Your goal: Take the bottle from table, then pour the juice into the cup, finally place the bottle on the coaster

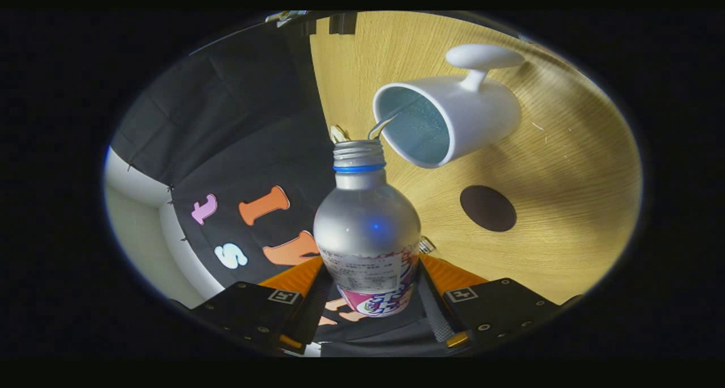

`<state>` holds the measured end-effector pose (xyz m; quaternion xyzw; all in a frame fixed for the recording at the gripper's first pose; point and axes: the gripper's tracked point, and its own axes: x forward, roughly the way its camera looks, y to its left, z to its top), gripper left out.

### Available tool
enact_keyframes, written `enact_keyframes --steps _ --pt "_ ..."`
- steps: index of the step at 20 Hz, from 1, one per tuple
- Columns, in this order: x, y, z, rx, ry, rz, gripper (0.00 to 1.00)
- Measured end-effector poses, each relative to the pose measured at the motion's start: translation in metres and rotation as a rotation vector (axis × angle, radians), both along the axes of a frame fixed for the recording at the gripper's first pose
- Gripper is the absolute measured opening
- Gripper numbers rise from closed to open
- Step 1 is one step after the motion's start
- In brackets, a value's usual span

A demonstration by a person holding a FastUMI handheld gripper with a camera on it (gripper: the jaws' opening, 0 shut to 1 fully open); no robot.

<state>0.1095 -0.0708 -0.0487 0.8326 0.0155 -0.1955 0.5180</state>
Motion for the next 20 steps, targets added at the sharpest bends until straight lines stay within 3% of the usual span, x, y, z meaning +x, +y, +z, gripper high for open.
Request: enact_keyframes --steps 20 --pt "-0.0018 -0.0087 0.0041 0.089 0.006 -0.046 0.78"
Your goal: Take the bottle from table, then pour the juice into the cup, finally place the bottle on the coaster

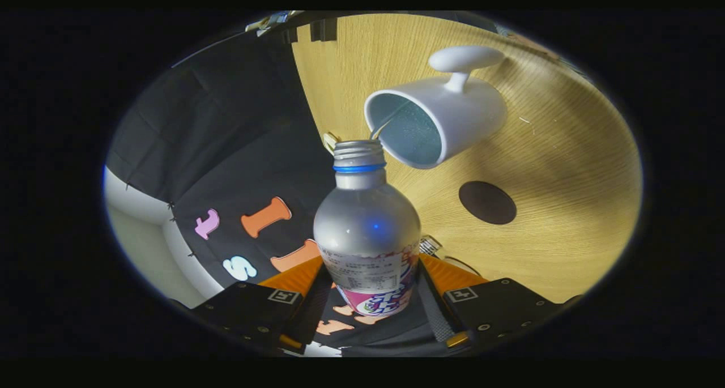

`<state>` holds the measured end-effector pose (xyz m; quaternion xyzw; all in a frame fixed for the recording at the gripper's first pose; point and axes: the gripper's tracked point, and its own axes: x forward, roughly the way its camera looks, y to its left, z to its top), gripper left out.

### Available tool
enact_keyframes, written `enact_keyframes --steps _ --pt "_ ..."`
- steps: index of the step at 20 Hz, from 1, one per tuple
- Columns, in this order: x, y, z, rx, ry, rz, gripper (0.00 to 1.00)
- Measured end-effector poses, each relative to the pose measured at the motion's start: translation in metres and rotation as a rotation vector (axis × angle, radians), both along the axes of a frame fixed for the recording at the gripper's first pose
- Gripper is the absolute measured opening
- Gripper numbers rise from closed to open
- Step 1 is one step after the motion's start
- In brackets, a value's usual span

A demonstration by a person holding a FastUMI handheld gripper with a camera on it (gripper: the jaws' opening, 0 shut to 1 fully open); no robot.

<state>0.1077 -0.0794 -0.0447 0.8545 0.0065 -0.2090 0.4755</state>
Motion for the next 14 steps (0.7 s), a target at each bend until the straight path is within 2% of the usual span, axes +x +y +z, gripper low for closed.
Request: enact_keyframes --steps 14 --pt "0.0068 0.003 -0.0008 0.065 -0.012 -0.025 0.78"
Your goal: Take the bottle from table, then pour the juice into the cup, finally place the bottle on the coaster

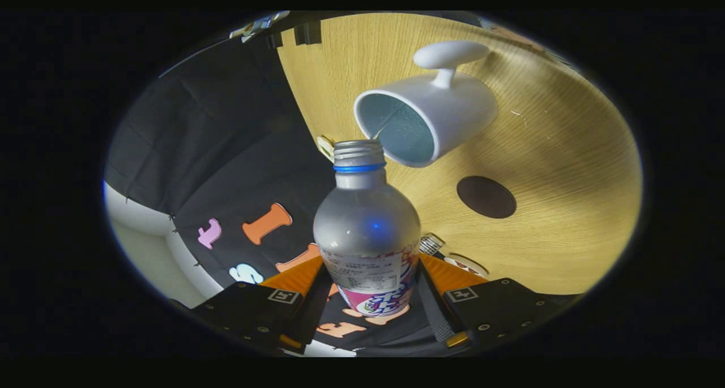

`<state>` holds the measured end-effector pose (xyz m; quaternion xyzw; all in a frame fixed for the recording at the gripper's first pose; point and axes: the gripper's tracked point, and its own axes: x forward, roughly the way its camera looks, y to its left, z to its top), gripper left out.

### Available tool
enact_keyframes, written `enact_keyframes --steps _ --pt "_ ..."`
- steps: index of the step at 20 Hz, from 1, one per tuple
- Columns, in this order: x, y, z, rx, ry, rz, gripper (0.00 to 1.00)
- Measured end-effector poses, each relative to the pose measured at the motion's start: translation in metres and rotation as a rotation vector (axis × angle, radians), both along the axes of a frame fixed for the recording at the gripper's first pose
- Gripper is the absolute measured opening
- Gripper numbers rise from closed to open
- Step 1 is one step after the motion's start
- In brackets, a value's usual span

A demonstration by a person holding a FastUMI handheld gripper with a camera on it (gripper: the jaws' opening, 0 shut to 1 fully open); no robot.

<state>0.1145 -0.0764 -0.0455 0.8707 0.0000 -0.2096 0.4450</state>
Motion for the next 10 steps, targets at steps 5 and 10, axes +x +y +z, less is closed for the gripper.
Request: enact_keyframes --steps 5,10 --pt "0.0042 0.0001 0.0019 0.019 -0.009 -0.007 0.78" --pt "0.0041 -0.0004 0.0049 0.031 -0.017 -0.014 0.78"
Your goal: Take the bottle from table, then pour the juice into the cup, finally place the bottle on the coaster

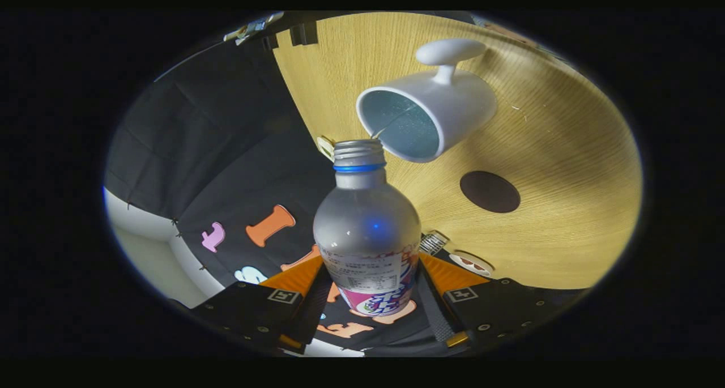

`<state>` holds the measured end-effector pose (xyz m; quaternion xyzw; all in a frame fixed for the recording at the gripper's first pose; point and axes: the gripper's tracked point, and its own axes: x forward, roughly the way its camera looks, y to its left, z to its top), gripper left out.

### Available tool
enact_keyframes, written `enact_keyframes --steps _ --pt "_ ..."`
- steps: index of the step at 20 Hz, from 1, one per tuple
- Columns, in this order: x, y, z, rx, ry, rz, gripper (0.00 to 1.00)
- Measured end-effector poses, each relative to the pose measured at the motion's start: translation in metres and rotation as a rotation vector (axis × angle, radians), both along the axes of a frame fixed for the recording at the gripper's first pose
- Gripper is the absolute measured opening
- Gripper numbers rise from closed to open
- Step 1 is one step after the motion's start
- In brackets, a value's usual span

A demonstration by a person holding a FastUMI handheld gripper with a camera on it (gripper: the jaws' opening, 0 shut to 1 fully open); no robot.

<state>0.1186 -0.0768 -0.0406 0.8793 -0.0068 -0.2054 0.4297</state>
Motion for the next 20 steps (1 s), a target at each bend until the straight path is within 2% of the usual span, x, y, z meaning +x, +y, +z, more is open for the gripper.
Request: enact_keyframes --steps 15,20 --pt "0.002 -0.0024 0.005 0.053 -0.037 -0.046 0.78" --pt "0.0045 0.0021 0.0 0.011 -0.004 -0.032 0.78"
